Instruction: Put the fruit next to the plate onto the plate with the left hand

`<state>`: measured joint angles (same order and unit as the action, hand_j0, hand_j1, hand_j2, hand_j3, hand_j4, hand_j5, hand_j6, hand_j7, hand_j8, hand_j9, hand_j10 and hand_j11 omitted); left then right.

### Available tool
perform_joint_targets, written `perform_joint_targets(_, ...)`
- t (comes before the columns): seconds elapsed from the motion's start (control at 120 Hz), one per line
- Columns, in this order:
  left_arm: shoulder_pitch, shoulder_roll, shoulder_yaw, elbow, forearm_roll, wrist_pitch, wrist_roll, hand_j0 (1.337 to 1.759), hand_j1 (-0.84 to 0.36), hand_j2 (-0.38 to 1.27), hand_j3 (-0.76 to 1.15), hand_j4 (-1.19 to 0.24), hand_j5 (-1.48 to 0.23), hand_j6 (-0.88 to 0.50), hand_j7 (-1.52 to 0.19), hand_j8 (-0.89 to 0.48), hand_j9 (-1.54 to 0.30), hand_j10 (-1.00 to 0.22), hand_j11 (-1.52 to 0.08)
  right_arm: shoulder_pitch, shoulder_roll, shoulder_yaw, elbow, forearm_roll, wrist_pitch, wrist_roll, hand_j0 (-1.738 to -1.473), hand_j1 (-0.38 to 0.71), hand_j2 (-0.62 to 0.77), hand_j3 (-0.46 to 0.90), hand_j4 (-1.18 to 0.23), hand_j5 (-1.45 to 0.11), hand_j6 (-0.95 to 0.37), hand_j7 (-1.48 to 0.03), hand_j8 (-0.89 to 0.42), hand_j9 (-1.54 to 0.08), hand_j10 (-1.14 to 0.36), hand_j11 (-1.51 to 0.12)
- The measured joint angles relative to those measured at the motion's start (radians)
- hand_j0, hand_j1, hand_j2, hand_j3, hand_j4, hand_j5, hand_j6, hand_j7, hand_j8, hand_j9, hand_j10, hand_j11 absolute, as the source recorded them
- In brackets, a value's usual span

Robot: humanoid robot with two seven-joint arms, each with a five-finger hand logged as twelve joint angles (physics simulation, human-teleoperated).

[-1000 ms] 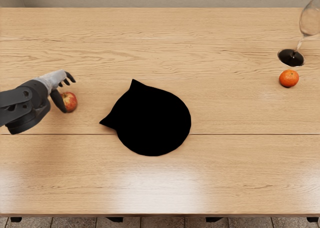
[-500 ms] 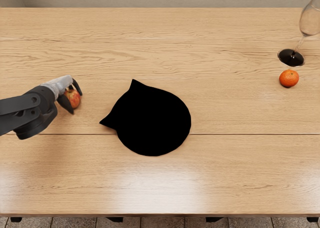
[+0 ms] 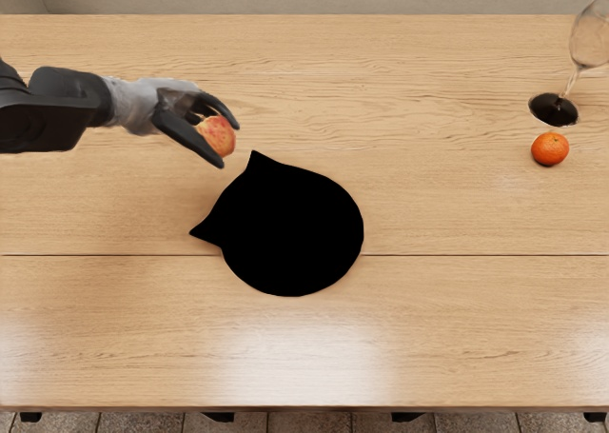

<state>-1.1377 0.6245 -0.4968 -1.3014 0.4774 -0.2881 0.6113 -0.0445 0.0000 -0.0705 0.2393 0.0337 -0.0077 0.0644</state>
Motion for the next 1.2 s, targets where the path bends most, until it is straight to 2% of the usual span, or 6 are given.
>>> perform_joint_targets(0.183, 0.022, -0.111, -0.021, -0.005, -0.070, -0.154, 0.000, 1.657, -0.34, 0.34, 0.00, -0.59, -0.85, -0.39, -0.84, -0.43, -0.84, -0.63, -0.84, 0.000, 0.000, 0.000, 0.000, 0.000, 0.000, 0.000, -1.658, -0.34, 0.00, 0.00, -0.01, -0.01, -0.01, -0.01, -0.01, -0.01, -0.01, -0.01)
perform_joint_targets(0.517, 0.073, -0.152, 0.046, 0.013, -0.072, -0.186, 0.000, 1.658, -0.34, 0.38, 0.00, -0.61, -0.83, -0.42, -0.84, -0.43, -0.82, -0.64, -0.82, 0.000, 0.000, -0.001, 0.000, 0.000, 0.000, 0.000, -1.658, -0.34, 0.00, 0.00, -0.01, -0.01, -0.01, -0.01, -0.01, -0.01, -0.01, -0.01)
perform_joint_targets(0.758, -0.032, -0.155, 0.045, 0.017, -0.076, -0.193, 0.000, 1.658, 0.03, 0.14, 0.00, -0.28, -0.37, -0.22, -0.38, -0.22, -0.37, -0.29, -0.37, 0.000, 0.000, 0.000, 0.000, 0.000, 0.000, 0.000, -1.658, -0.34, 0.00, 0.00, -0.01, -0.01, -0.01, -0.01, -0.01, -0.01, -0.01, -0.01)
perform_joint_targets(0.85, -0.034, -0.140, 0.012, 0.017, -0.084, -0.222, 0.000, 1.658, 0.14, 0.09, 0.00, -0.18, -0.25, -0.15, -0.25, -0.15, -0.25, -0.19, -0.24, 0.000, 0.000, 0.000, 0.000, 0.000, 0.000, 0.000, -1.658, -0.34, 0.00, 0.00, -0.01, -0.01, -0.01, -0.01, -0.01, -0.01, -0.01, -0.01)
perform_joint_targets(1.017, 0.000, -0.005, -0.103, 0.017, -0.300, -0.302, 0.000, 1.658, 0.25, 0.04, 0.00, -0.09, -0.12, -0.07, -0.12, -0.07, -0.12, -0.09, -0.12, 0.000, 0.000, 0.000, 0.000, 0.000, 0.000, 0.000, -1.658, -0.34, 0.00, 0.00, -0.01, -0.01, -0.01, -0.01, -0.01, -0.01, -0.01, -0.01)
perform_joint_targets(1.2, 0.205, 0.081, -0.135, 0.018, -0.564, -0.319, 0.000, 1.658, 0.30, 0.02, 0.00, -0.04, -0.05, -0.03, -0.05, -0.03, -0.05, -0.04, -0.05, 0.000, 0.000, 0.000, 0.000, 0.000, 0.000, 0.000, -1.658, -0.34, 0.00, 0.00, -0.01, -0.01, -0.01, -0.01, -0.01, -0.01, -0.01, -0.01)
